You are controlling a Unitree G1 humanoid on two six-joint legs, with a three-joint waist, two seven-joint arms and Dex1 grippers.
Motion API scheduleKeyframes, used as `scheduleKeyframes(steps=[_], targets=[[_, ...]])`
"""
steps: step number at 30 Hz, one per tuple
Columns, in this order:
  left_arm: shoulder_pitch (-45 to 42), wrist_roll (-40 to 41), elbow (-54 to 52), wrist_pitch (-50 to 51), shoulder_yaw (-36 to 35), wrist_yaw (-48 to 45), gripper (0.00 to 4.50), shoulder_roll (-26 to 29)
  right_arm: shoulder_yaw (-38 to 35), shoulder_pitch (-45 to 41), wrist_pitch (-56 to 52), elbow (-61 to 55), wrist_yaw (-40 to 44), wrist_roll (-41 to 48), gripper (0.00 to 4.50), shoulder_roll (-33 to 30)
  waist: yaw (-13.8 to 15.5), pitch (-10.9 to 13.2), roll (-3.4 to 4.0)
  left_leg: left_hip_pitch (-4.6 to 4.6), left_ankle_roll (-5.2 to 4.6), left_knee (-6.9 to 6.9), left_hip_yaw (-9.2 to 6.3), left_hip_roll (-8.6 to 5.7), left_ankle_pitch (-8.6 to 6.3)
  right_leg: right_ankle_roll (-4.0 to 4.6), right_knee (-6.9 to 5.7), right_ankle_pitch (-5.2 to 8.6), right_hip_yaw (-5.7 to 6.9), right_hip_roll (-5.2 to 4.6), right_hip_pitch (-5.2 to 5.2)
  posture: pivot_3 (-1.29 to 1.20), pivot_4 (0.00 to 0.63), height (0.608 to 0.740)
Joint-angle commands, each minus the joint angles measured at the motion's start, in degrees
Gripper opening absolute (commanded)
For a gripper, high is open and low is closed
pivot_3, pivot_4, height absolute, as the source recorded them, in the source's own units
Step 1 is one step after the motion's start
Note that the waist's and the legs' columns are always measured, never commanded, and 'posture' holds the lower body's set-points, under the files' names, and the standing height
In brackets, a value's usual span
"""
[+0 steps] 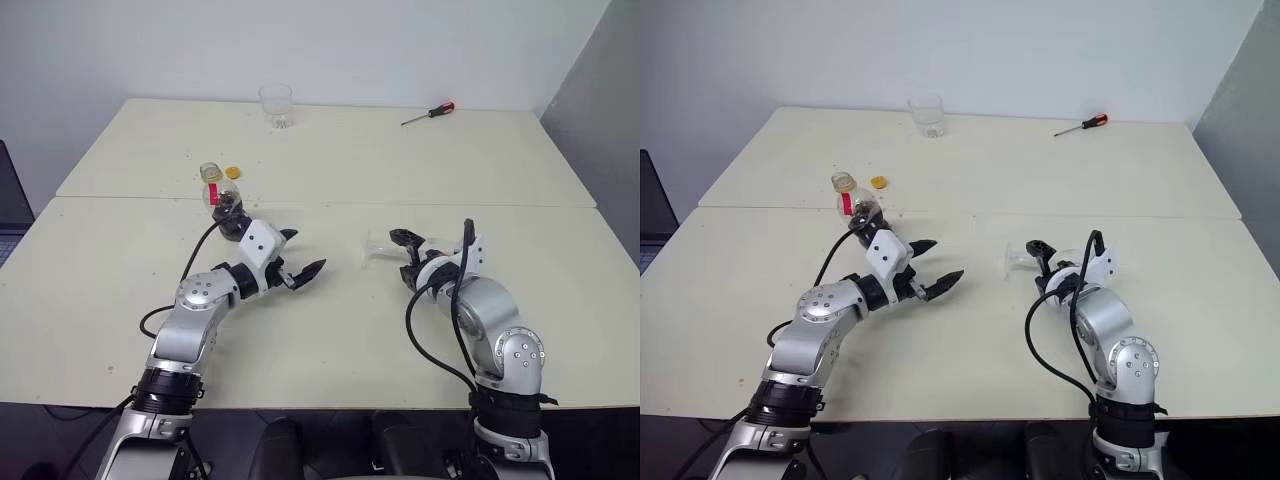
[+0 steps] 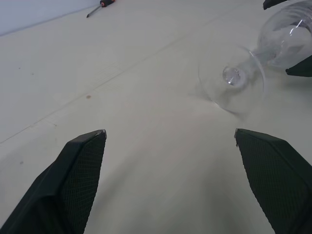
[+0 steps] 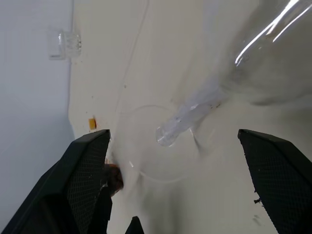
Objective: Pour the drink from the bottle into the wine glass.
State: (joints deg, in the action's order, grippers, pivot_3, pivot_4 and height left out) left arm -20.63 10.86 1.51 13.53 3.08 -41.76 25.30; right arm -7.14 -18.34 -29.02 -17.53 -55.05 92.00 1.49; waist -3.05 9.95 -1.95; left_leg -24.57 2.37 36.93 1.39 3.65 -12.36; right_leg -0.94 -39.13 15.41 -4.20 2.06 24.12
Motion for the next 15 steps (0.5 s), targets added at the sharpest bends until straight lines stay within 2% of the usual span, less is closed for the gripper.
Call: scheduleKeyframes(steps=[1, 15], targets=[[-0.42, -0.21, -0.96, -1.13, -0.33, 0.03, 4.48, 0.42, -0.11, -0.88, 1.12, -0.60, 0.99, -1.34, 4.50, 1.02, 0.00, 0.00, 0.00, 0.00, 0.00, 0.00, 0.00, 0.00, 0.00, 0.00, 0.00, 0.00, 0.00, -0.01, 0.00, 0.00, 0.150, 0.740], [2.03, 0.20, -3.93, 0.03, -0.89, 0.68, 4.48, 0.94, -1.04, -5.38, 3.43, 6.91, 4.16, -12.49, 4.50, 7.83, -0.07, 0.00, 0.01, -0.02, 0.00, 0.00, -0.08, 0.01, 0.00, 0.04, -0.02, -0.02, 0.03, -0.10, 0.00, 0.00, 0.150, 0.740]])
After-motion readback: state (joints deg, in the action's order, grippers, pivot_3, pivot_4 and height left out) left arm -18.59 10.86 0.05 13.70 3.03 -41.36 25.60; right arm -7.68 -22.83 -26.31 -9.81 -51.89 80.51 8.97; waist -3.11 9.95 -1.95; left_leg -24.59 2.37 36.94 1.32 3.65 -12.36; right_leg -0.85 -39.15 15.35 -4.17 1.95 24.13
